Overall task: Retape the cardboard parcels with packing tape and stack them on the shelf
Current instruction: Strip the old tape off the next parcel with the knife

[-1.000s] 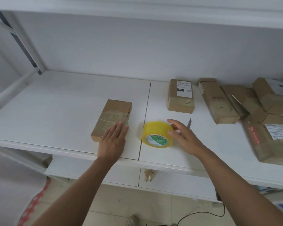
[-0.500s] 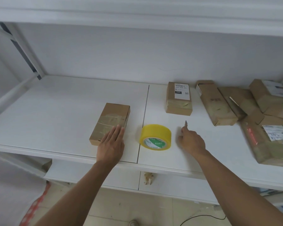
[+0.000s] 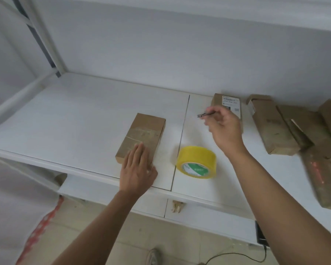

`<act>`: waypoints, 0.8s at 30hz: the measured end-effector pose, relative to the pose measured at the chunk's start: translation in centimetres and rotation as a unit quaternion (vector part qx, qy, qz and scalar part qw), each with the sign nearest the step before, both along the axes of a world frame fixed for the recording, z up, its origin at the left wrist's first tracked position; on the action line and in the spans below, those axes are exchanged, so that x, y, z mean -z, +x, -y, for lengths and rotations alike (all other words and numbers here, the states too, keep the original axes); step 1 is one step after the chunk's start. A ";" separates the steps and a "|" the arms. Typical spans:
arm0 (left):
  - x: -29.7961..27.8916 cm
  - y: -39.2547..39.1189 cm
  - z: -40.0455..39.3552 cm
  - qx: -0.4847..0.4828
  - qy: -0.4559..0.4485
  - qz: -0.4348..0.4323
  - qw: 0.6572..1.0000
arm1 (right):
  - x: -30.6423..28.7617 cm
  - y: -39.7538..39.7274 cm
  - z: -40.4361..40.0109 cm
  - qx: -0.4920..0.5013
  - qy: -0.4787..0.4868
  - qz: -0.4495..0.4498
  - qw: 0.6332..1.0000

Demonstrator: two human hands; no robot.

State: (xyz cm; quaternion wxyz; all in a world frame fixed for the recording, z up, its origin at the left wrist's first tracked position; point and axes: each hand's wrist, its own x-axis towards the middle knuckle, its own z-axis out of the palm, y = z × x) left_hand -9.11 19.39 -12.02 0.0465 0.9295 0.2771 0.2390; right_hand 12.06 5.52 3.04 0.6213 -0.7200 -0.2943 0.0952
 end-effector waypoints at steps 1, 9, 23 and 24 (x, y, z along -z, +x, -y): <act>0.2 -0.4 -0.2 -0.010 0.002 -0.003 1.000 | -0.5 -0.8 -1.4 -0.025 0.019 -0.011 0.999; -0.3 -1.1 -2.4 0.004 0.026 -0.034 0.999 | 0.8 -3.9 -10.0 -0.130 0.013 -0.192 0.973; 1.0 -0.1 -1.8 0.006 0.062 0.025 0.998 | 2.4 -3.1 -9.2 -0.114 -0.084 -0.155 0.978; 1.1 -0.1 -1.9 0.001 0.061 0.031 0.998 | 2.3 -3.0 -8.9 -0.124 -0.094 -0.142 0.978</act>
